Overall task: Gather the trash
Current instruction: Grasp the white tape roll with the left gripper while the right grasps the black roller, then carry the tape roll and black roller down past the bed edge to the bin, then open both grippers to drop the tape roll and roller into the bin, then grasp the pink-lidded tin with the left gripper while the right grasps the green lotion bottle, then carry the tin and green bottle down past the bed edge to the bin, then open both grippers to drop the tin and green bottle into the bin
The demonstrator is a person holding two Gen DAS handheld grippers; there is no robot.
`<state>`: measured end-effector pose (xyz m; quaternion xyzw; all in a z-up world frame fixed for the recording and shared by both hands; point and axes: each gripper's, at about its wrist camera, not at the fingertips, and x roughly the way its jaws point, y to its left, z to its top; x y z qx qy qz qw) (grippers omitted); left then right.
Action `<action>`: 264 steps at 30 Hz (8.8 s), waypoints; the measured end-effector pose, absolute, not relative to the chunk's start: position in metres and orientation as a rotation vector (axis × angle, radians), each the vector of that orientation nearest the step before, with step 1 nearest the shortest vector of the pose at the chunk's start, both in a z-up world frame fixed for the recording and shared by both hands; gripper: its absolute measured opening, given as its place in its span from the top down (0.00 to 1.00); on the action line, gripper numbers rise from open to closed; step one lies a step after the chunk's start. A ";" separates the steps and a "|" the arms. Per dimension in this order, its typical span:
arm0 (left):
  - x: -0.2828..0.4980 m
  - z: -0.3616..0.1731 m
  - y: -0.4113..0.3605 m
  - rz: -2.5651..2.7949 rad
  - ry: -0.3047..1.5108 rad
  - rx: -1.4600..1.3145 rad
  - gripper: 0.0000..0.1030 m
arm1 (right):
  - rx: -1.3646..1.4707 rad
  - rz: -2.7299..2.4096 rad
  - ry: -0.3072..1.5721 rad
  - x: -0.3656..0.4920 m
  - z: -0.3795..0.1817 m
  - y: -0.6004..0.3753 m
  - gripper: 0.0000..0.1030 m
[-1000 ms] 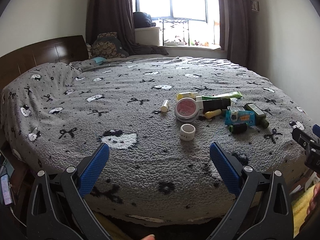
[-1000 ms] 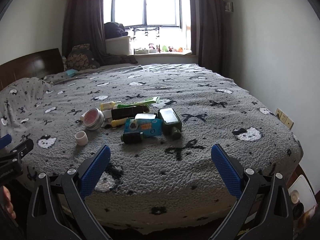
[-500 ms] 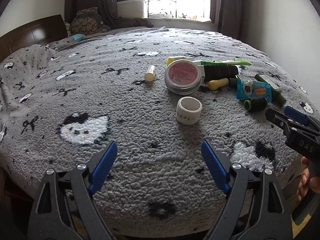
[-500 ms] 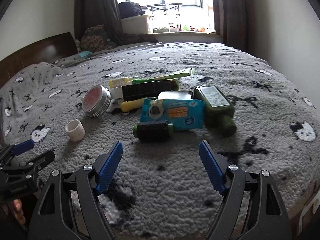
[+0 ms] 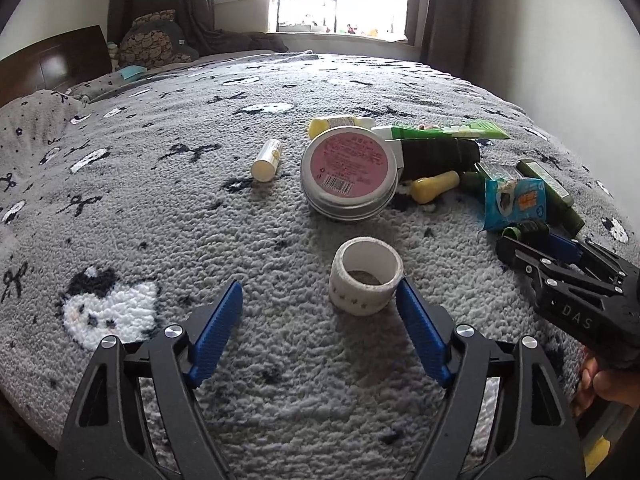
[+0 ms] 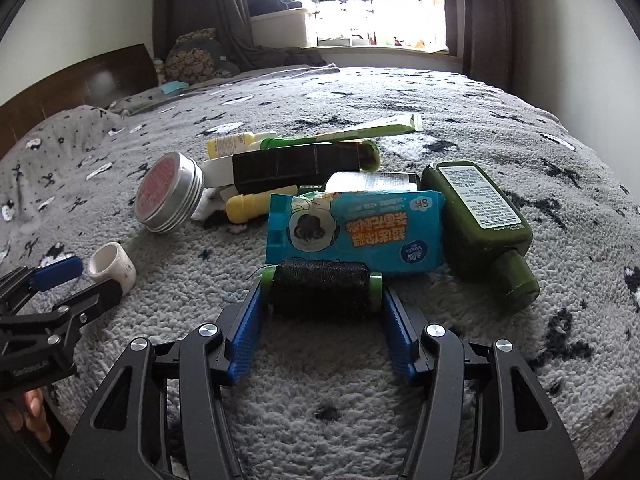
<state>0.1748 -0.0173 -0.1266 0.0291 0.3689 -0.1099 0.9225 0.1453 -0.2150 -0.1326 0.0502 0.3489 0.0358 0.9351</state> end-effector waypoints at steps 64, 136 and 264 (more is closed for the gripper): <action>-0.040 -0.200 -0.026 -0.317 0.972 0.131 0.70 | 0.020 0.189 0.830 -0.062 -0.168 -0.207 0.45; 0.055 -0.123 0.009 -0.219 0.784 0.143 0.19 | 0.029 -0.105 0.716 0.044 -0.116 -0.285 0.19; -0.032 -0.268 0.000 -0.341 1.259 0.170 0.21 | 0.063 0.338 1.161 -0.036 -0.226 -0.159 0.38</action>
